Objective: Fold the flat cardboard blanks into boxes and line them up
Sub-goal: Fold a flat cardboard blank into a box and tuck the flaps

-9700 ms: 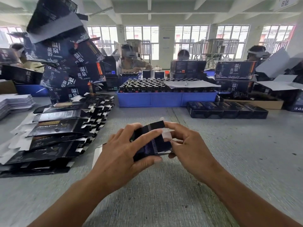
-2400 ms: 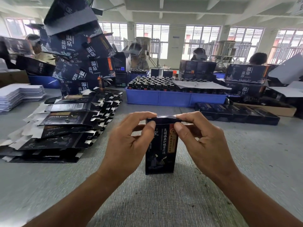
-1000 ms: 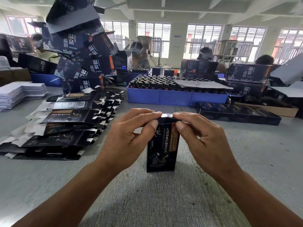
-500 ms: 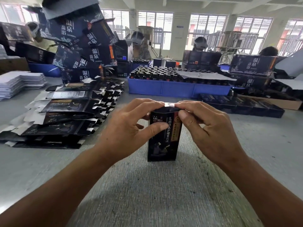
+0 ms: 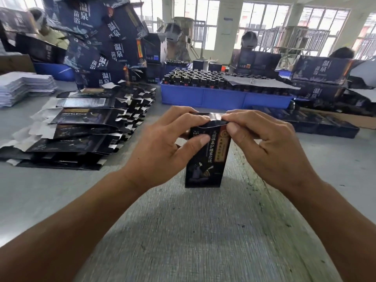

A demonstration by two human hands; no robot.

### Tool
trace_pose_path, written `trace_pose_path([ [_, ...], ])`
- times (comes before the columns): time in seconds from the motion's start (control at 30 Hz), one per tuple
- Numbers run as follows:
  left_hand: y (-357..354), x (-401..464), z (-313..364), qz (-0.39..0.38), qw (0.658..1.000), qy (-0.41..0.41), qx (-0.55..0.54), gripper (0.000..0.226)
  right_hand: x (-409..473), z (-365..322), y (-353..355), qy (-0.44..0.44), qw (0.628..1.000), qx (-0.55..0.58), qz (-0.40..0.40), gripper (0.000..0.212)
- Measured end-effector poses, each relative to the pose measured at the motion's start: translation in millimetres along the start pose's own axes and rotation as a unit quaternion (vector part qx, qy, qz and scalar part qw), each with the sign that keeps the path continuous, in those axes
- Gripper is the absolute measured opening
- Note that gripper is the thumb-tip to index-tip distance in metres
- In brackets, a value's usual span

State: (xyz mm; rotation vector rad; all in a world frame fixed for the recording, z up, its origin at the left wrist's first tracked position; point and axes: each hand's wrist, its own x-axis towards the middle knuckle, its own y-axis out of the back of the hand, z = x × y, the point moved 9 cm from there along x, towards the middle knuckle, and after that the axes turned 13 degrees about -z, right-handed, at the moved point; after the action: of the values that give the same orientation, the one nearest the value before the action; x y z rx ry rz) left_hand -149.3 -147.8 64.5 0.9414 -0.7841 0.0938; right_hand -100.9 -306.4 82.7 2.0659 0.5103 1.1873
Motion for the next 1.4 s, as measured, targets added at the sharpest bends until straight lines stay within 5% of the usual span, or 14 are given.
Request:
trace_pose_path([
  [0.2,-6,-4,-12,0.023,0.983,0.066,-0.172,0.029,-1,12,-12,-0.07,0.983,0.171,0.003,0.016],
  [0.47,-7,0,-13,0.034,0.956,0.079,-0.279,0.024,2,4,-20,-0.043,0.981,0.185,-0.022,0.029],
  [1.0,-5,0,-15,0.049,0.956,0.08,-0.279,0.025,1,11,-25,-0.052,0.968,0.246,0.004,0.019],
  [1.27,-15,-4,-34,0.029,0.932,0.129,-0.338,0.065,-3,38,-32,-0.099,0.91,0.401,-0.026,0.036],
  [1.4,-29,-13,-54,-0.035,0.933,0.206,-0.292,0.093,-12,60,-43,-0.189,0.927,0.322,-0.021,0.047],
])
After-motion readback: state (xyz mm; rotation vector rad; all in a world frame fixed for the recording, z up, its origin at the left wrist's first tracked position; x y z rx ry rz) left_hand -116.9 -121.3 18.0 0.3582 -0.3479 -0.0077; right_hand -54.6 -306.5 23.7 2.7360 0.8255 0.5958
